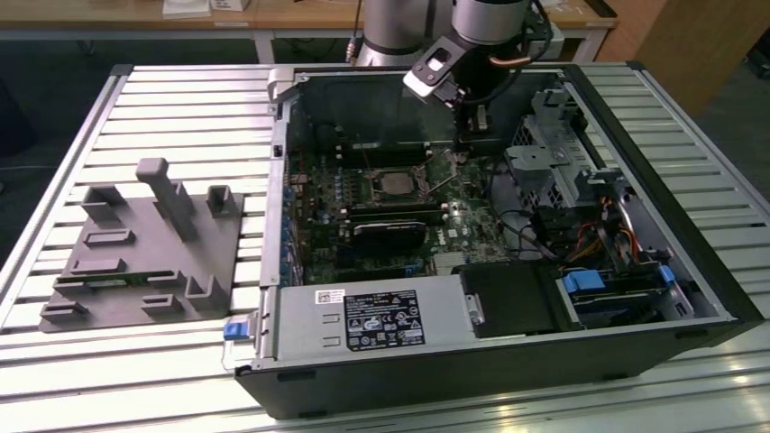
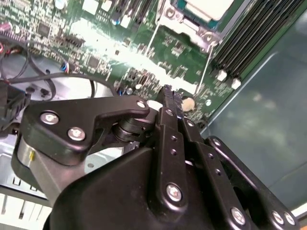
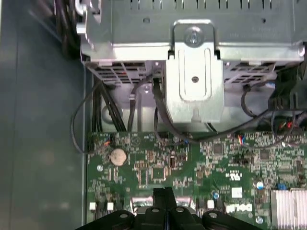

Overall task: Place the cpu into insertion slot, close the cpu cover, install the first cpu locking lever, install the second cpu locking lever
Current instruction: 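Close the cpu cover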

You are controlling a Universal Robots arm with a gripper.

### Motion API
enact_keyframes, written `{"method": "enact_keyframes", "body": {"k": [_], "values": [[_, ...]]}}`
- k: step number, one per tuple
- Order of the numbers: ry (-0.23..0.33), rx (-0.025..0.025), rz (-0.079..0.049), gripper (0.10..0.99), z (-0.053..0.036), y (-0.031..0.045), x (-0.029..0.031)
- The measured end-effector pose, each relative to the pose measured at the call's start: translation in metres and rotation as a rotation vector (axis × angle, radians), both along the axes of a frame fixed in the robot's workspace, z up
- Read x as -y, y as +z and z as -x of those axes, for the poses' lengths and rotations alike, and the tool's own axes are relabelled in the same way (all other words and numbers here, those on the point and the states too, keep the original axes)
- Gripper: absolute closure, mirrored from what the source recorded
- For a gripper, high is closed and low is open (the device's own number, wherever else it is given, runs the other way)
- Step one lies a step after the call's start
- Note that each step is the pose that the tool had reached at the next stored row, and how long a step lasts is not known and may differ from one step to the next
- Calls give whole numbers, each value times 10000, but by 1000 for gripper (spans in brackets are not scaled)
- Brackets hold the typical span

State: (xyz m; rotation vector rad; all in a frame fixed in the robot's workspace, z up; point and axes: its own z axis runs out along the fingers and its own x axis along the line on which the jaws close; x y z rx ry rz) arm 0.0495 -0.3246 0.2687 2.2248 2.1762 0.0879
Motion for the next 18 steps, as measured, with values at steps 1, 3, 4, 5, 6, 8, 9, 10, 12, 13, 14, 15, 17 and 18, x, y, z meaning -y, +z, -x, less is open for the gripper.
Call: {"method": "enact_keyframes", "body": {"k": [1, 3, 4, 5, 6, 8, 9, 10, 12, 13, 14, 15, 17, 18], "values": [[0, -1, 0, 980, -22, 0, 0], [0, -2, 1, 980, -62, 0, 0], [0, -3, 1, 980, -81, 0, 0], [0, -2, 0, 980, -99, -1, 0], [0, -3, 0, 980, -114, -1, -1], [0, -6, 1, 980, -133, -10, 0], [0, -10, 2, 980, -138, -22, 0], [0, -14, 1, 980, -142, -38, 0], [0, -17, 2, 980, -149, -74, 0], [0, -18, 2, 980, -152, -93, 0], [-1, -19, 1, 980, -154, -112, 0], [-1, -21, 2, 980, -155, -129, 0], [-1, -22, 1, 980, -156, -165, 0], [0, -24, 2, 980, -157, -183, 0]]}}
